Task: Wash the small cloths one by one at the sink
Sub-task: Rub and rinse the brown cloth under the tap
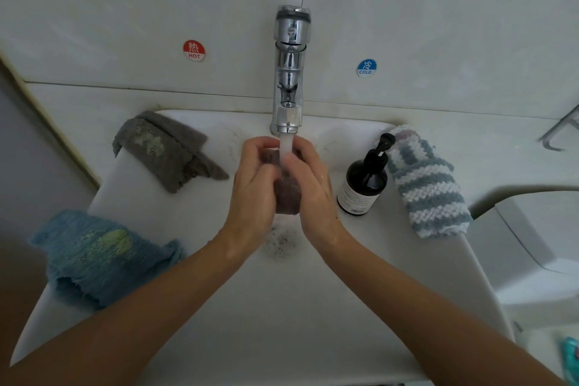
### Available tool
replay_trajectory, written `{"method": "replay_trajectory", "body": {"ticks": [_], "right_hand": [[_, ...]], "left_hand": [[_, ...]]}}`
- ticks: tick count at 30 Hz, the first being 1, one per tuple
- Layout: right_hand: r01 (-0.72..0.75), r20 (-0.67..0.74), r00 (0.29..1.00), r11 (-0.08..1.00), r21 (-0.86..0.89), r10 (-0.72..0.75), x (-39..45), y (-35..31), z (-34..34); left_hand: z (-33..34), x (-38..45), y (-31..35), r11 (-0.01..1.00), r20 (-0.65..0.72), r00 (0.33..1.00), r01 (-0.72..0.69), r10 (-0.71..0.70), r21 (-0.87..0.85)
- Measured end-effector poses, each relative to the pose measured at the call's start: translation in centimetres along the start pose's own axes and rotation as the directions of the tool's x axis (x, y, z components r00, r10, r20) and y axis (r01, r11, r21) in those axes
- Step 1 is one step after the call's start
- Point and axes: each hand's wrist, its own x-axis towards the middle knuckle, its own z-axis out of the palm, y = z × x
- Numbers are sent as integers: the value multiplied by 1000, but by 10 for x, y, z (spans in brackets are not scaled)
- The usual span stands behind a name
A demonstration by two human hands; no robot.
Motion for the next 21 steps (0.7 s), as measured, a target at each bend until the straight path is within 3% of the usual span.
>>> {"method": "replay_trajectory", "body": {"ticks": [4,7,12,17,21], "right_hand": [[-51,-94,995,975,-218,31,3,1,4],[-79,-242,970,955,-285,8,6,1,3],[-91,-444,896,987,-136,22,12,4,2],[-32,-434,901,997,-70,-2,11,1,4],[-170,-328,931,985,2,162,10,4,8]], "left_hand": [[-2,-1,2,999,-46,999,-16,18,47],[3,-1,-2,992,-89,996,11,0,123],[16,-9,-9,994,-205,974,103,-95,27],[27,-17,-15,981,-215,966,169,-145,95],[22,-11,-14,973,-258,951,203,-171,105]]}}
